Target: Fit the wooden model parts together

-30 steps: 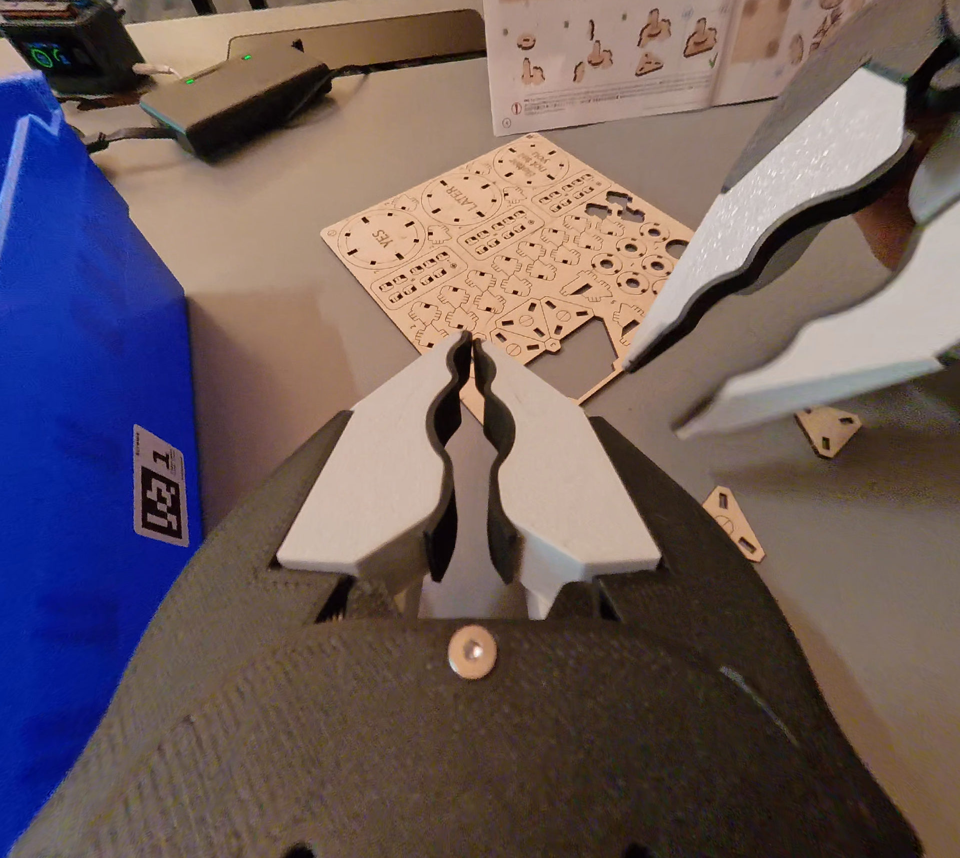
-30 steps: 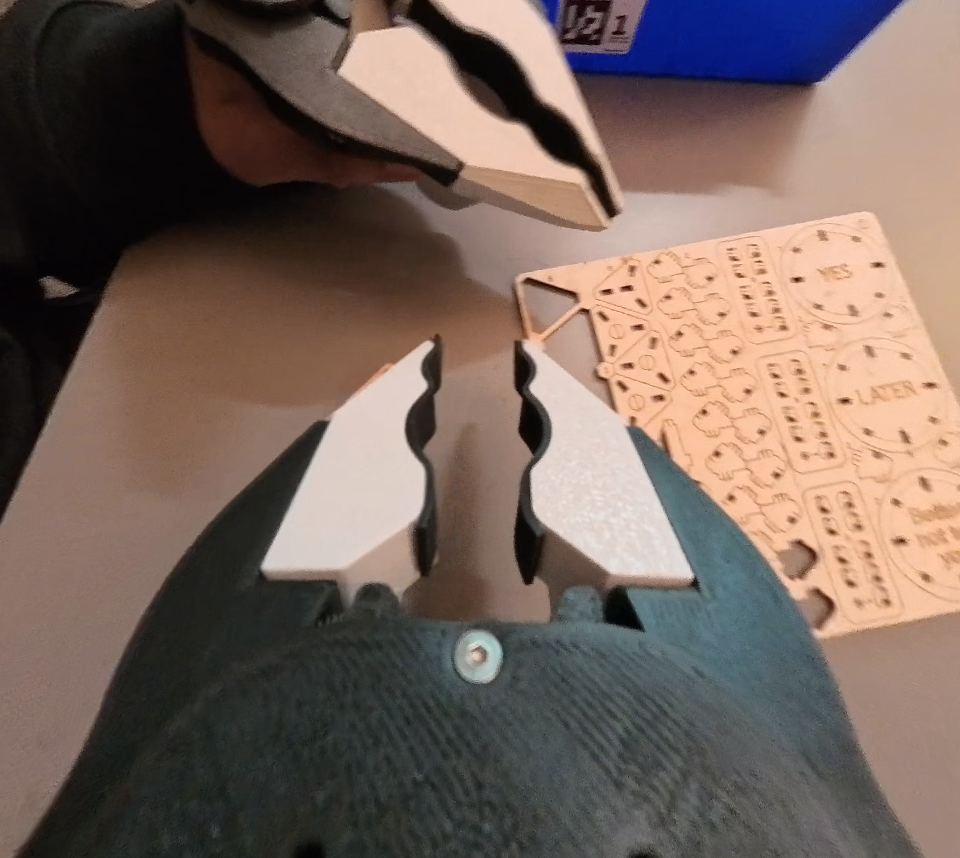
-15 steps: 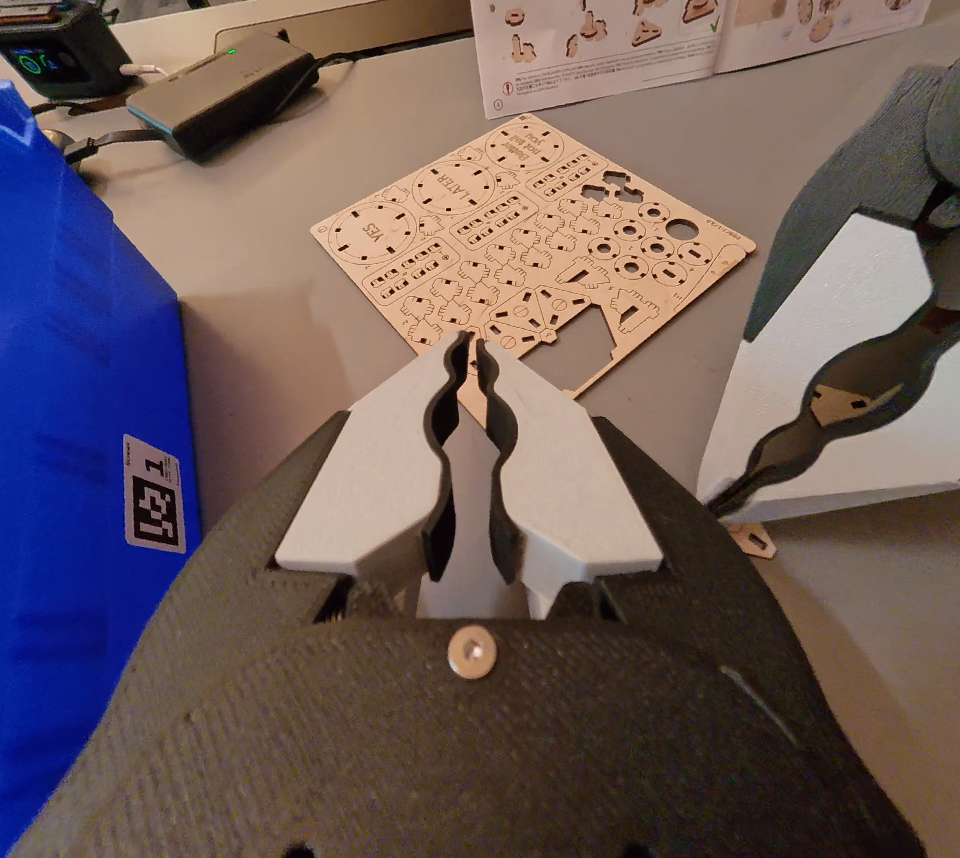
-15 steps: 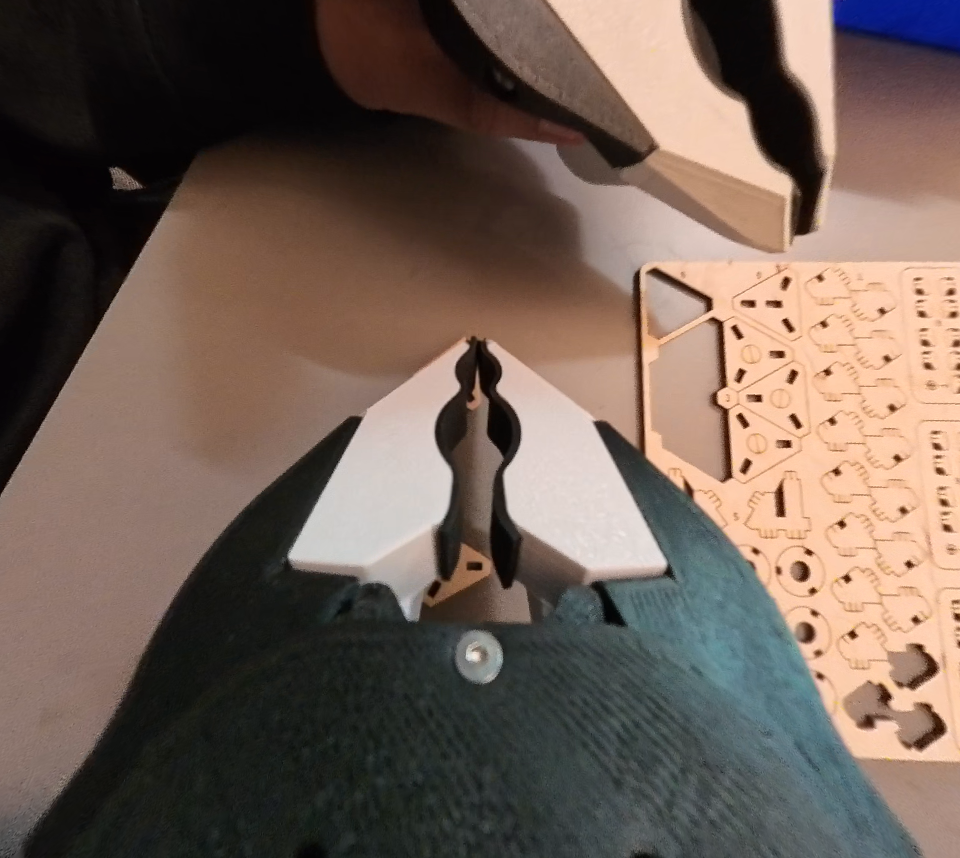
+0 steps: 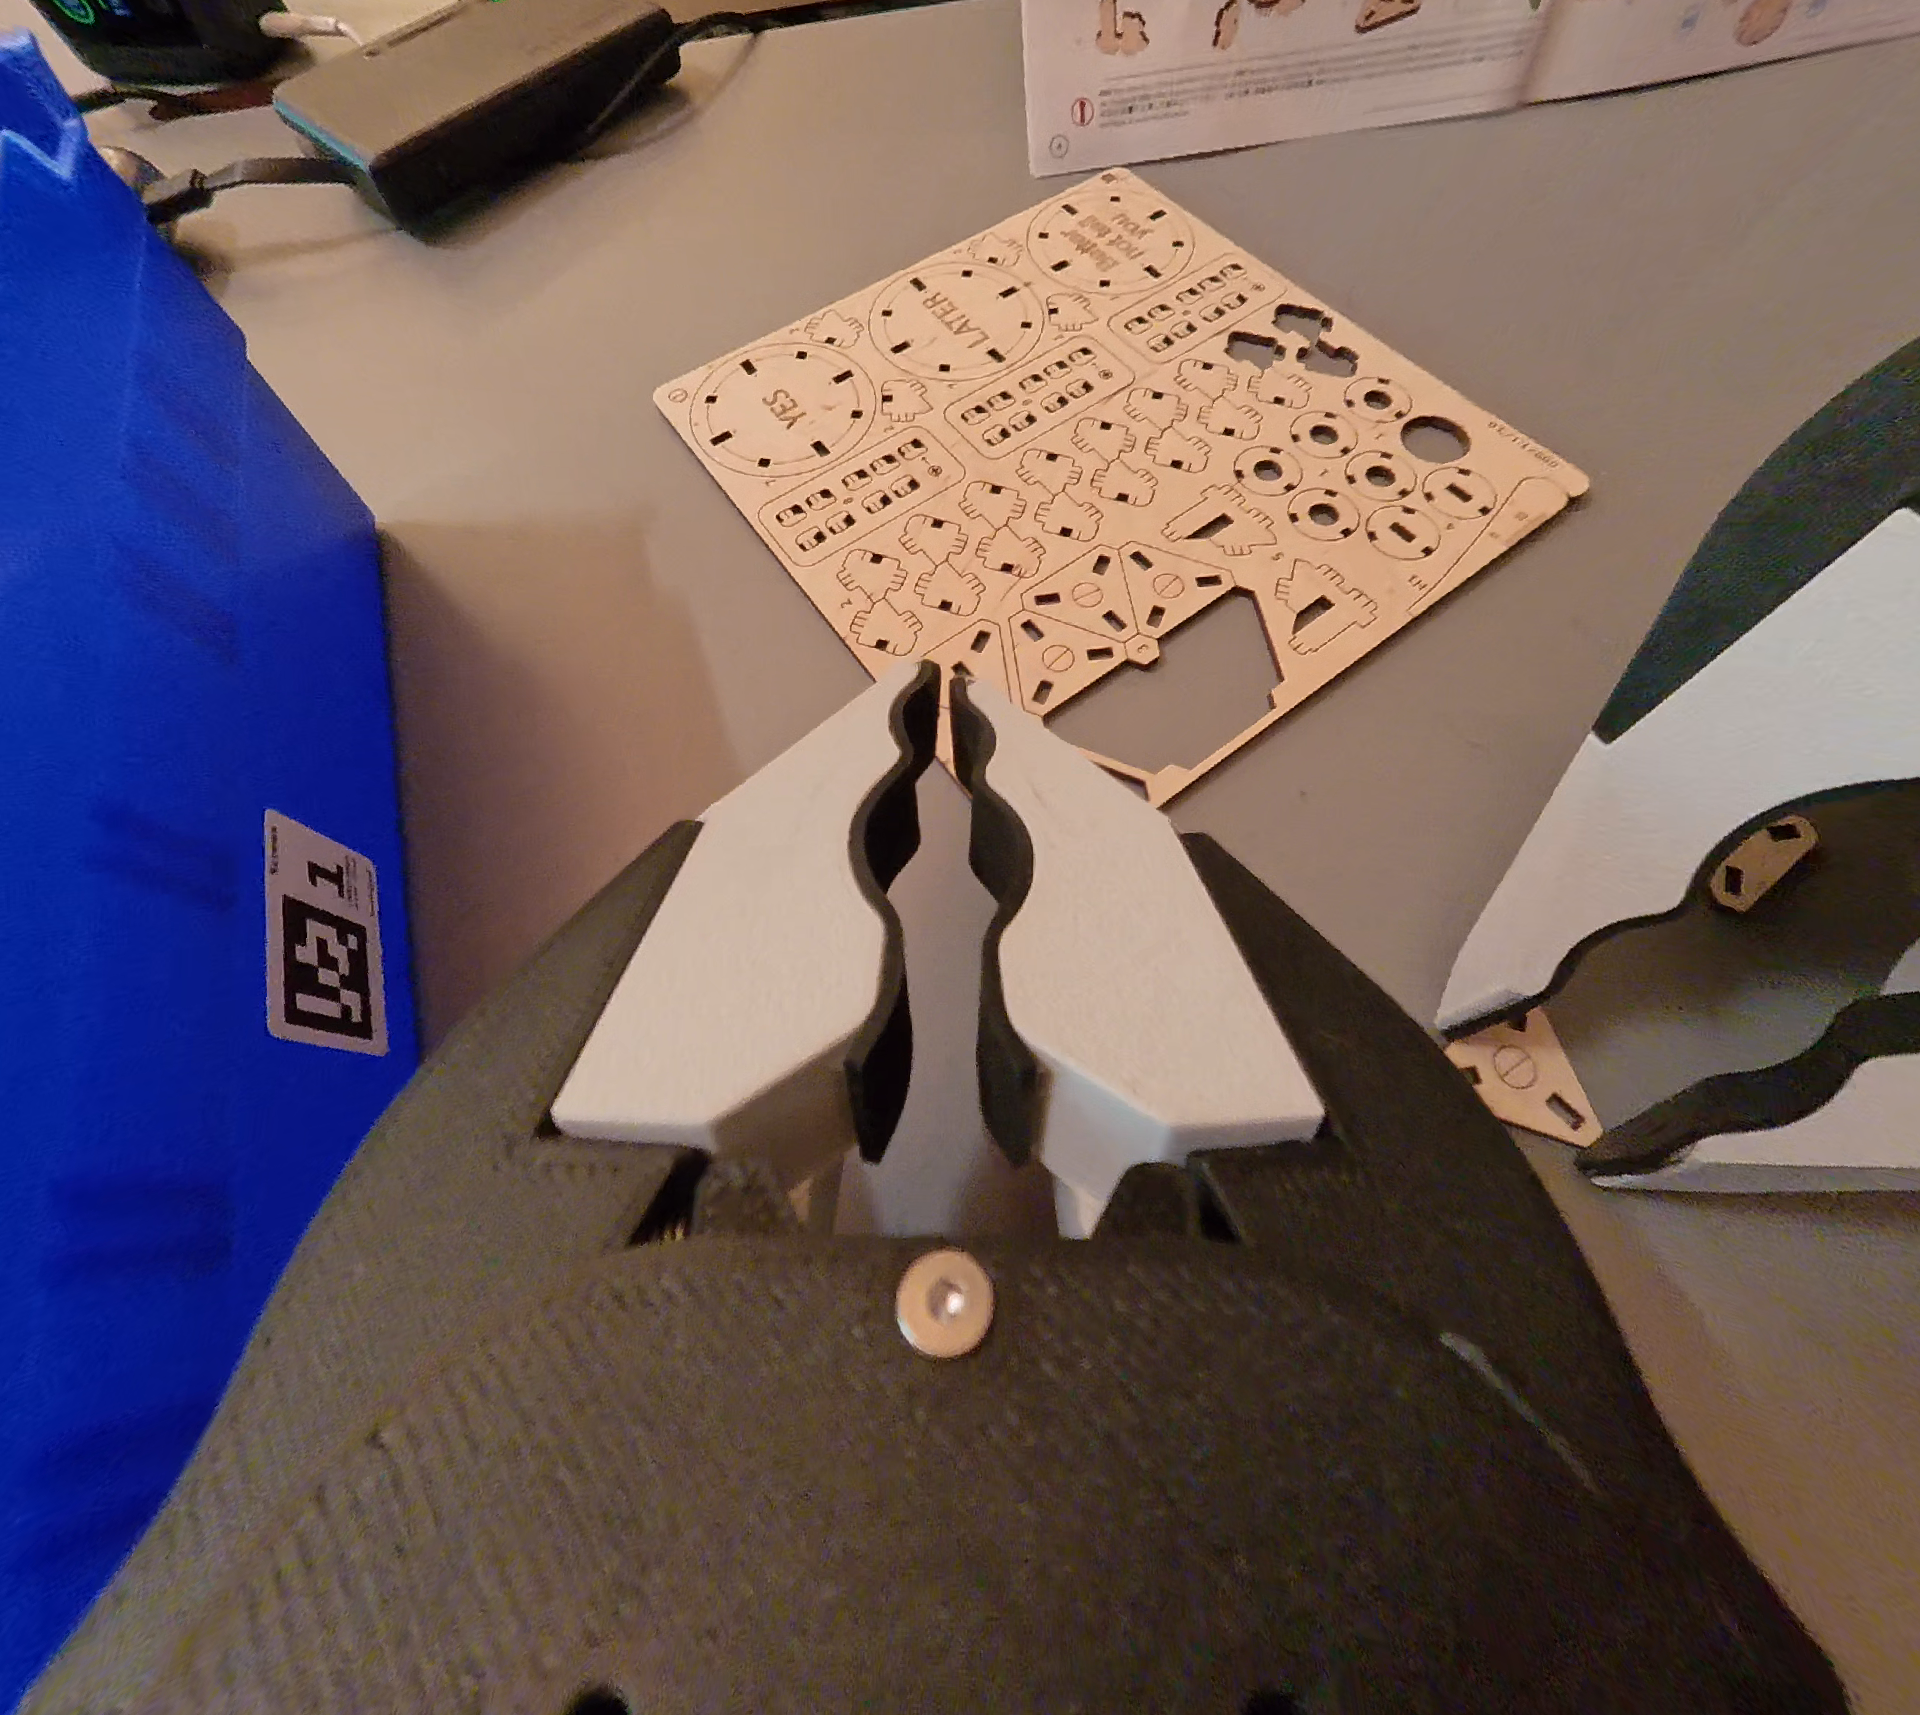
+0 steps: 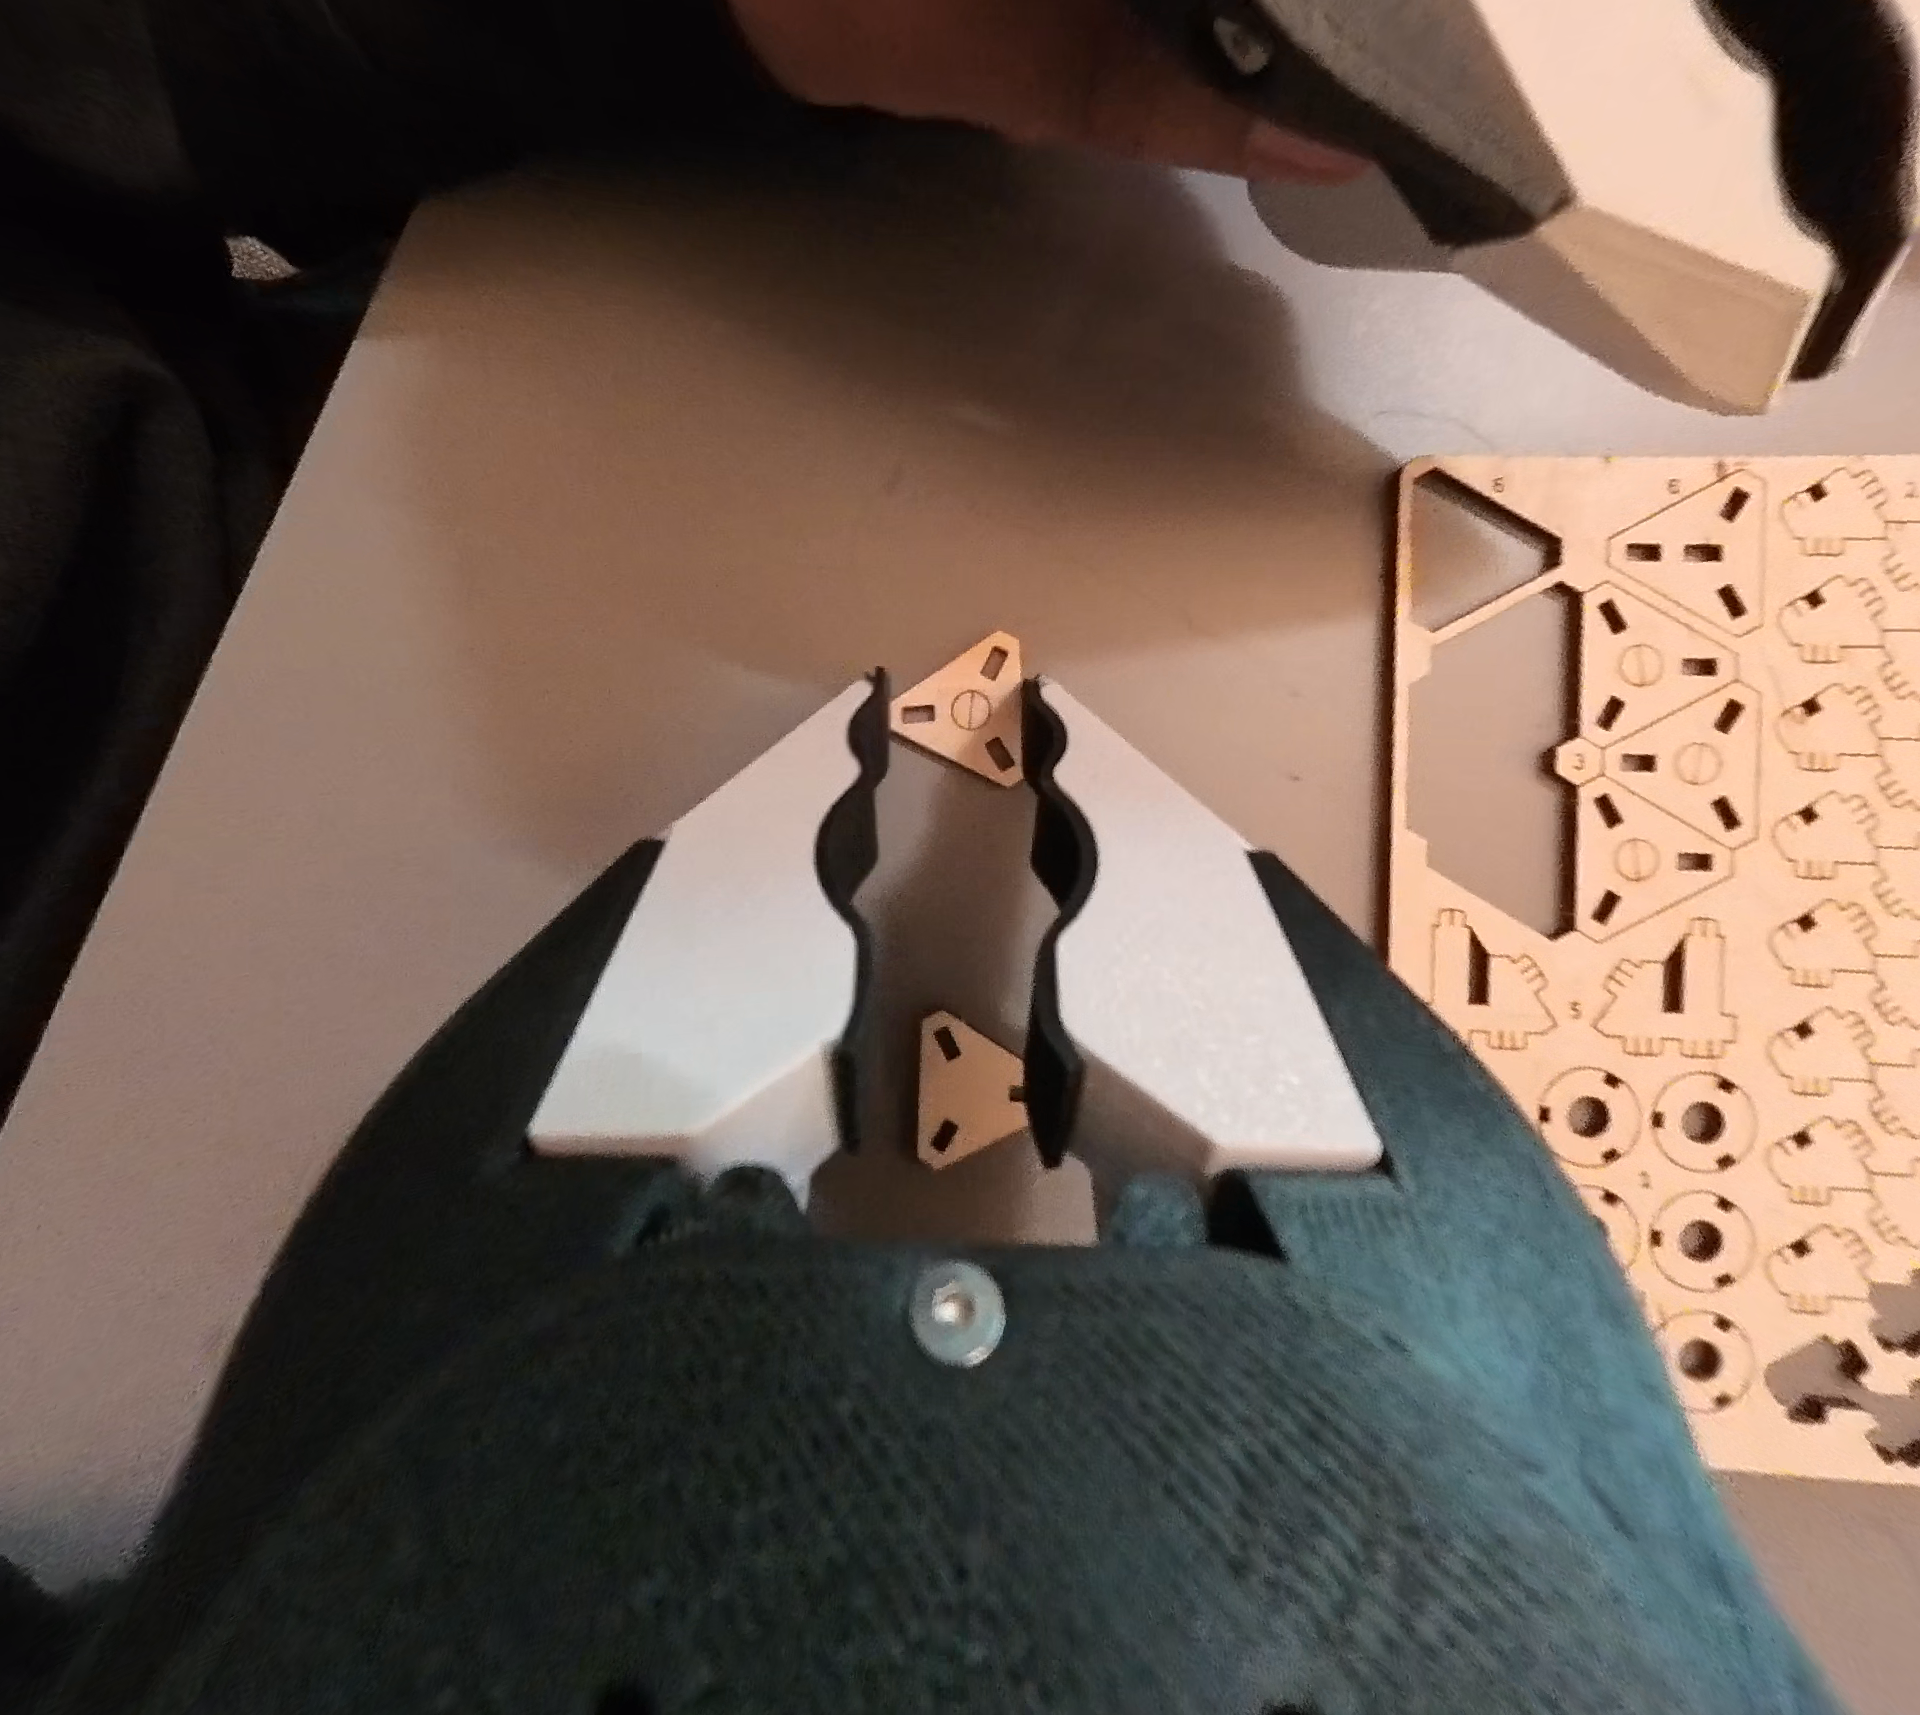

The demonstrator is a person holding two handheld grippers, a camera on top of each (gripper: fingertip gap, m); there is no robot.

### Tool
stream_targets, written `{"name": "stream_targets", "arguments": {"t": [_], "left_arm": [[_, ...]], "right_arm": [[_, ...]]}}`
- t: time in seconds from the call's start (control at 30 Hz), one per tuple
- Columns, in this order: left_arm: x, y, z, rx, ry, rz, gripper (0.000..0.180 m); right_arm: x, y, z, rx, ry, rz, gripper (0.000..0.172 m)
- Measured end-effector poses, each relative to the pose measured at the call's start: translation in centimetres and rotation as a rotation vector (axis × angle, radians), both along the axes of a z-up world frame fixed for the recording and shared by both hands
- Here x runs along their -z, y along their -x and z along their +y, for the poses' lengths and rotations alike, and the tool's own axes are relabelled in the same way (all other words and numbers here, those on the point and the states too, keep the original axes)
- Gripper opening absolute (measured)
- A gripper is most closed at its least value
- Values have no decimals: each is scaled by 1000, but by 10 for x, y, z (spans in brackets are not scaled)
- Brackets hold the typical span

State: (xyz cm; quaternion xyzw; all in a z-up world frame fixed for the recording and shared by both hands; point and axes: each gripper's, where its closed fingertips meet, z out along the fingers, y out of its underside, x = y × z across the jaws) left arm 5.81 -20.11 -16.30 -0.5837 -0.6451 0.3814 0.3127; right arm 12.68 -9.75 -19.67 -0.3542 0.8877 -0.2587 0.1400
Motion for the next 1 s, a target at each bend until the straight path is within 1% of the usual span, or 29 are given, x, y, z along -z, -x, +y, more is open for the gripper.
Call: {"name": "stream_targets", "arguments": {"t": [0.03, 0.07, 0.1, 0.13, 0.23, 0.33, 0.4, 0.5, 0.53, 0.67, 0.7, 0.73, 0.83, 0.9, 1.0], "left_arm": [[0, 0, 0, -1, 7, -1, 0], [0, 0, 0, -2, 7, 0, 0], [0, 0, 0, -1, 0, 3, 0], [-1, 0, 0, -2, -11, 6, 0], [0, -1, -1, -1, -48, 8, 0], [1, 0, -1, 3, -66, 3, 0], [1, 0, -1, 6, -66, 5, 0], [1, 0, 1, 17, -67, 1, 0], [1, 0, 1, 19, -66, 0, 0], [2, 0, 2, 24, -62, -4, 0], [2, 0, 2, 25, -62, -3, 0], [1, 0, 2, 26, -64, -1, 0], [2, 0, 3, 30, -72, -1, 0], [2, 0, 3, 35, -75, -2, 1], [1, 0, 4, 39, -73, 3, 1]], "right_arm": [[0, 0, -1, 5, -3, -2, 24], [-1, 2, -3, 12, 6, -3, 17], [-3, 4, -6, 17, 30, -9, 6], [-8, 6, -10, 21, 62, -21, 1], [-25, 20, -24, 73, 131, -57, 0], [-29, 25, -25, 96, 92, -73, 16], [-25, 31, -21, 96, 90, -18, 22], [-12, 47, -11, 107, 67, 95, 34], [-9, 51, -10, 115, 59, 111, 35], [-1, 47, -10, 114, 38, 61, 37], [1, 46, -9, 117, 20, 65, 36], [0, 43, -7, 110, -1, 55, 29], [-3, 23, 4, 54, -61, -41, 28], [-12, 12, 1, 28, -14, -105, 28], [-16, 25, -10, 74, 50, -52, 36]]}}
